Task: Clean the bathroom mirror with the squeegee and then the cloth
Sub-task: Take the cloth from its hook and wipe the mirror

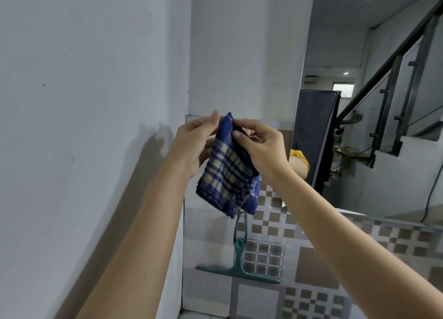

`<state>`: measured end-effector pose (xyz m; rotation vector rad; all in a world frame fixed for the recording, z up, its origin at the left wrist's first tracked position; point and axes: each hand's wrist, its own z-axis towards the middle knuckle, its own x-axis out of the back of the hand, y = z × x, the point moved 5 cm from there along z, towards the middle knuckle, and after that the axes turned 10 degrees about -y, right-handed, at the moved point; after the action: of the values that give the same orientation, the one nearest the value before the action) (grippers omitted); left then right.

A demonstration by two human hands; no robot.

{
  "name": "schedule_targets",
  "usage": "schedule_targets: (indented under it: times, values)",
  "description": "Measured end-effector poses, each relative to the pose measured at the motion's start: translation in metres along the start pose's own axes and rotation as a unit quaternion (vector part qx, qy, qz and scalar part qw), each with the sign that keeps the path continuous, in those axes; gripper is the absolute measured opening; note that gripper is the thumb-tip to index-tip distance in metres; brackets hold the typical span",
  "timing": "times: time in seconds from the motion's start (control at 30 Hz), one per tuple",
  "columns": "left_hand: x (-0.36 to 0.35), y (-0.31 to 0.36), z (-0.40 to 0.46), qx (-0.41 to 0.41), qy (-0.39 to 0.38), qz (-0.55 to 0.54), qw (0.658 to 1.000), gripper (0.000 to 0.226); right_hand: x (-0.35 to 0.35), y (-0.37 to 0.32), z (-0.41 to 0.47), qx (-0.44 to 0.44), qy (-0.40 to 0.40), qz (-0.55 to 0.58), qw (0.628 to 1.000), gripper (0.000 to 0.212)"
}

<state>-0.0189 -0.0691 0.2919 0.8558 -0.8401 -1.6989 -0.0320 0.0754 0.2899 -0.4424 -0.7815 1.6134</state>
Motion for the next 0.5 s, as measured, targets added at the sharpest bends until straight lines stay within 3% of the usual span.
schedule_targets:
  times: [0.1, 0.2, 0.33, 0.5]
  values:
    - [-0.008, 0.002, -0.011, -0.018, -0.063, 0.043, 0.997, 0.026, 0.003, -0.003, -0.015, 0.016, -0.008, -0.03, 0.999, 0.02]
    - [-0.016, 0.01, -0.025, -0.044, -0.059, 0.125, 0.989, 0.021, 0.009, -0.007, -0.034, 0.026, -0.008, -0.069, 0.997, 0.025]
    - [-0.04, 0.028, -0.046, -0.106, -0.078, 0.267, 0.955, 0.021, 0.02, -0.02, -0.062, 0.047, 0.025, -0.137, 0.989, 0.028]
    - [-0.074, 0.046, -0.059, -0.154, -0.105, 0.343, 0.921, 0.015, 0.031, -0.041, -0.091, 0.056, 0.029, -0.161, 0.985, 0.02]
